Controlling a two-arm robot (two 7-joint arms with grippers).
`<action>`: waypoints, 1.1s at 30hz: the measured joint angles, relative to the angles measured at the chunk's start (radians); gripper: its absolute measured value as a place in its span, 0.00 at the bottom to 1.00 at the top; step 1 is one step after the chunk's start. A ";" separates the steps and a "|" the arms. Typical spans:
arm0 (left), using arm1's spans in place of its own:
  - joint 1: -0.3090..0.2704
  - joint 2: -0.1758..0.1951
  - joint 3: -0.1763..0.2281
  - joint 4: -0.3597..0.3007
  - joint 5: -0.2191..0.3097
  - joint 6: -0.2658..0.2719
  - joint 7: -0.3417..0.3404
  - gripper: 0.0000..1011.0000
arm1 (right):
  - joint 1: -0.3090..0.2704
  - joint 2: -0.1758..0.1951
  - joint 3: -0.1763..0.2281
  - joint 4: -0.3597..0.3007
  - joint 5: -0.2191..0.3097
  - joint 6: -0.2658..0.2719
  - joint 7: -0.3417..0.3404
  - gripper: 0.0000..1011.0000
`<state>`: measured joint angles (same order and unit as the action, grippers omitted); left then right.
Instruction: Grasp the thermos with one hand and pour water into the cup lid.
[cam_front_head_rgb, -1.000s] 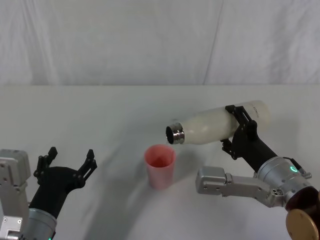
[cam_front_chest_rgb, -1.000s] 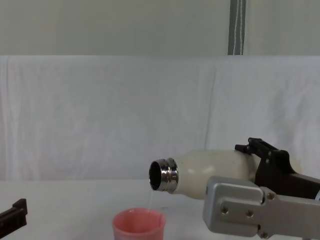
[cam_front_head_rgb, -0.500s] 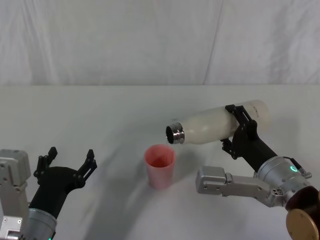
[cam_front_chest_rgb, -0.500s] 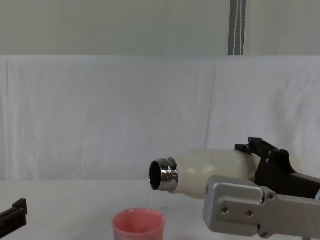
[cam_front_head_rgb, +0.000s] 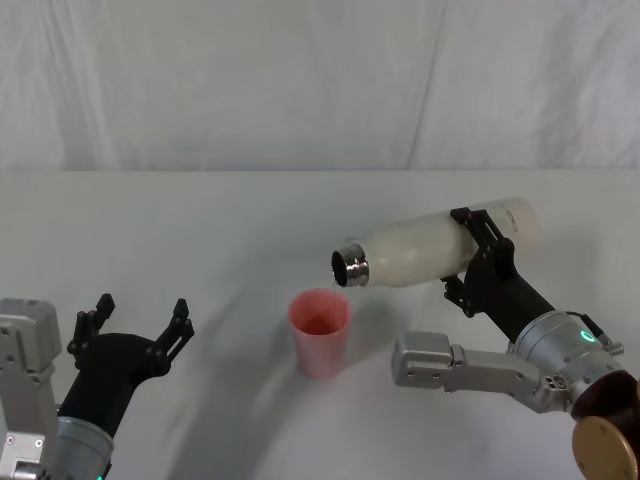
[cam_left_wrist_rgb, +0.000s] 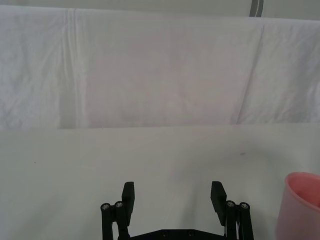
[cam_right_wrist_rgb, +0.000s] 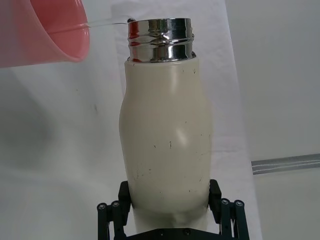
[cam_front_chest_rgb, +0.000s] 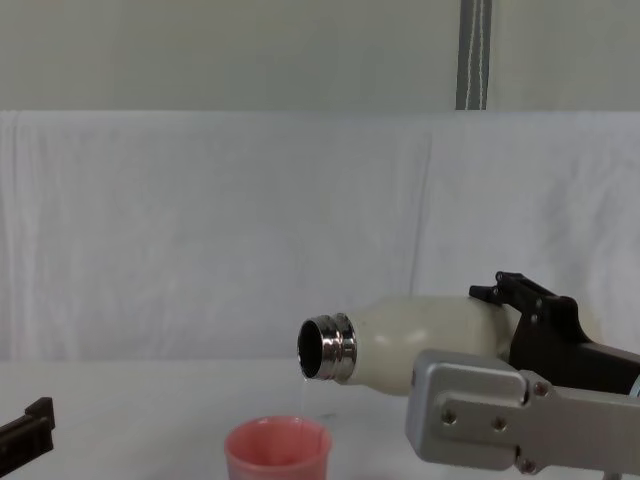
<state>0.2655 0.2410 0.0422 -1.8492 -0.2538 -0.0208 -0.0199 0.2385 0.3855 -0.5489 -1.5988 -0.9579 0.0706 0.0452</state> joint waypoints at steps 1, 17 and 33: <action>0.000 0.000 0.000 0.000 0.000 0.000 0.000 0.99 | 0.001 0.000 0.000 0.000 0.000 0.000 0.000 0.94; 0.000 0.000 0.000 0.000 0.000 0.000 0.000 0.99 | 0.000 0.005 -0.003 -0.001 -0.007 0.001 0.000 0.94; 0.000 0.000 0.000 0.000 0.000 0.000 0.000 0.99 | 0.000 0.004 -0.004 -0.001 -0.008 0.002 0.000 0.94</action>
<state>0.2655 0.2410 0.0422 -1.8492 -0.2538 -0.0208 -0.0198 0.2381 0.3892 -0.5534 -1.5996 -0.9660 0.0721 0.0448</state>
